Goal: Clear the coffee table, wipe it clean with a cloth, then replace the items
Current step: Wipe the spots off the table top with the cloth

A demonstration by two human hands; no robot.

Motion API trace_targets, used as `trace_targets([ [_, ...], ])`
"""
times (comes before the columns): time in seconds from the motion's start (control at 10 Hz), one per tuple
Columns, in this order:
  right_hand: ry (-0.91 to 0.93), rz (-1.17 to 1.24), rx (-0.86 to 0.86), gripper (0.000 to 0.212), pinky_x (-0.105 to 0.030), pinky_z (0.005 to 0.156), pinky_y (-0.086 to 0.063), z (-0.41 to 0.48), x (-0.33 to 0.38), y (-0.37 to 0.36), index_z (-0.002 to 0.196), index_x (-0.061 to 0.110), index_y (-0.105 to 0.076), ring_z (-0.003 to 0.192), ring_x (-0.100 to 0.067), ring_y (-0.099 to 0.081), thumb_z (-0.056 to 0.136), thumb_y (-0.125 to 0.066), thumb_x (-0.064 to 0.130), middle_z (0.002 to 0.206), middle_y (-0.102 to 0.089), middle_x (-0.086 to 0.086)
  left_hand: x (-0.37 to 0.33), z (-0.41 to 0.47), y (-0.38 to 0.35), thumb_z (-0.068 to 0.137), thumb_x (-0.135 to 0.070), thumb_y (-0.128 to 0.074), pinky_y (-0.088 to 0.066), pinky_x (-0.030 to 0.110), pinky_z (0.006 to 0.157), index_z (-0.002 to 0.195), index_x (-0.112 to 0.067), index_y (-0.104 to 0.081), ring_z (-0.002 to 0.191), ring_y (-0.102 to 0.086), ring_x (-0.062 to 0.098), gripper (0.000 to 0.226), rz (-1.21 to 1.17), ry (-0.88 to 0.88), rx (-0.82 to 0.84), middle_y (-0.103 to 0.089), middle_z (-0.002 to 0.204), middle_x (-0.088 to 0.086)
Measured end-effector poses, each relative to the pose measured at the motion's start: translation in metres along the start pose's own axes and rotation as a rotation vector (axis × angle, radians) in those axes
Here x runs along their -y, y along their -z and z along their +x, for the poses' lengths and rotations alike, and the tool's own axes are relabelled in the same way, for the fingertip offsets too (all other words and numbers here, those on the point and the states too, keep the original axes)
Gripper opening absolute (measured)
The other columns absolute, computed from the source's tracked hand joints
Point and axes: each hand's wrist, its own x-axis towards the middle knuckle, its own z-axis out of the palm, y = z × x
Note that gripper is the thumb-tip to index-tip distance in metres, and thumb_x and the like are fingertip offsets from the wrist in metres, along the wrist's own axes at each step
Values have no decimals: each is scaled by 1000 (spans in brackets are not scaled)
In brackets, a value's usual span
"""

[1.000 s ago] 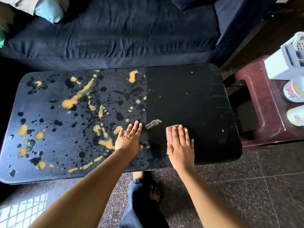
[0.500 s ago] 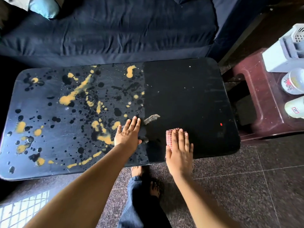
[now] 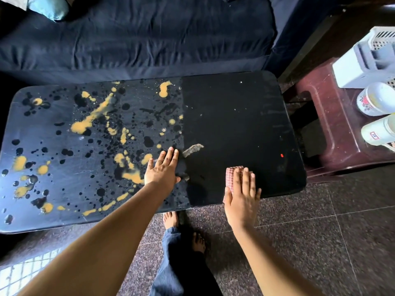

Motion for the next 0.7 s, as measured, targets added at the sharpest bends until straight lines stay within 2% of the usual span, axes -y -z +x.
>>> trace_targets([
  [0.1, 40, 56, -24, 67, -56, 108, -27, -21, 32, -12, 148, 19, -27, 142, -29, -23, 84, -40, 38, 155, -27, -7, 1, 1, -1, 98, -42, -44, 0, 45, 118, 150, -20, 17, 147, 12, 17, 83, -1, -2, 5, 20, 158, -4],
  [0.2, 360, -15, 36, 65, -54, 110, -27, -39, 43, -20, 148, 23, -26, 143, -26, -22, 86, -37, 39, 156, -25, -3, 1, 1, -2, 98, -43, -43, 1, 45, 118, 150, -21, 17, 146, 12, 16, 82, -8, 1, 8, 20, 158, -4],
  [0.3, 499, -62, 55, 67, -55, 110, -29, -28, 15, -17, 151, 27, -15, 144, -23, -19, 89, -36, 42, 157, -18, 1, 1, 0, -2, 98, -43, -44, 2, 45, 118, 150, -21, 16, 146, 12, 16, 82, -9, 2, 8, 20, 158, -5],
  [0.4, 425, -96, 3, 72, -55, 110, -25, -11, -41, -7, 151, 27, -8, 143, -23, -18, 89, -39, 47, 157, -15, 0, 1, 0, 0, 97, -42, -44, 2, 45, 118, 150, -21, 16, 146, 12, 17, 83, -6, -7, 4, 19, 158, -4],
  [0.5, 421, -162, -6, 78, -60, 106, -30, 3, -93, 7, 150, 20, -15, 145, -24, -11, 86, -51, 47, 159, -6, -3, 3, -1, -1, 98, -41, -44, 2, 45, 118, 150, -21, 16, 146, 13, 16, 82, -15, -15, 6, 20, 158, -4],
  [0.6, 481, -238, 9, 93, -59, 108, -26, 14, -104, 10, 149, 18, -16, 146, -22, -1, 76, -71, 38, 160, -2, -4, 2, -1, -1, 98, -41, -44, 2, 45, 118, 150, -21, 16, 146, 13, 16, 82, -13, -15, 3, 20, 158, -4],
  [0.7, 502, -261, -15, 104, -60, 107, -25, 8, -77, 4, 146, 15, -25, 144, -27, -15, 62, -84, 35, 153, -26, -10, 1, -2, -1, 98, -40, -44, 3, 45, 117, 150, -20, 16, 146, 13, 17, 82, -14, -14, 4, 20, 158, -3],
])
